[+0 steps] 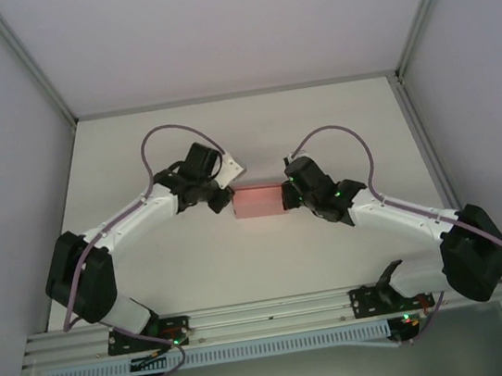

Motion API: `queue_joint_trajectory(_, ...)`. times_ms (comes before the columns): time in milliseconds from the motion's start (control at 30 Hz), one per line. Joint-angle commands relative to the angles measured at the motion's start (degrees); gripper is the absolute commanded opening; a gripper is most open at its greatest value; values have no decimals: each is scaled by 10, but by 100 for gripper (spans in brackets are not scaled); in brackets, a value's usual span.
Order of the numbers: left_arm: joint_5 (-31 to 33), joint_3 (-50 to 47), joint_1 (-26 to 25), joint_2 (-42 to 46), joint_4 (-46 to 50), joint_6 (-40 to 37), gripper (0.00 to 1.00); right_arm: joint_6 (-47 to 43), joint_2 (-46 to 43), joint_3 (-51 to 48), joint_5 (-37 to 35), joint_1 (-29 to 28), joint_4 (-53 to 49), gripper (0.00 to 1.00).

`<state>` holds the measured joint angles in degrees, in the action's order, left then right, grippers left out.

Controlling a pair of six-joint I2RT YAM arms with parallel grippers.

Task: Assemble paper box

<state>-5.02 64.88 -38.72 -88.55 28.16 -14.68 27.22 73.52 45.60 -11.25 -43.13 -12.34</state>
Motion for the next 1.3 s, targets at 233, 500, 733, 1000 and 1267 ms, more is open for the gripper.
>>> queue_joint_trajectory(233, -34, 46, -12, -18, 6, 190, 8, -1, 19, 10, -41, -16, -46, 2)
queue_joint_trajectory(500, -124, 101, -3, -43, 75, 341, 6, 19, 37, 11, -83, -44, -65, 2)
queue_joint_trajectory(733, -132, 120, 6, -58, 79, 393, 7, 55, 54, 7, -111, -66, -64, 1)
queue_joint_trajectory(1000, -115, 106, 8, -53, 84, 438, 4, 66, 61, 10, -117, -78, -62, 1)
queue_joint_trajectory(1267, -21, 20, -20, -23, 15, 459, 0, 74, 61, -5, -117, -80, -33, 0)
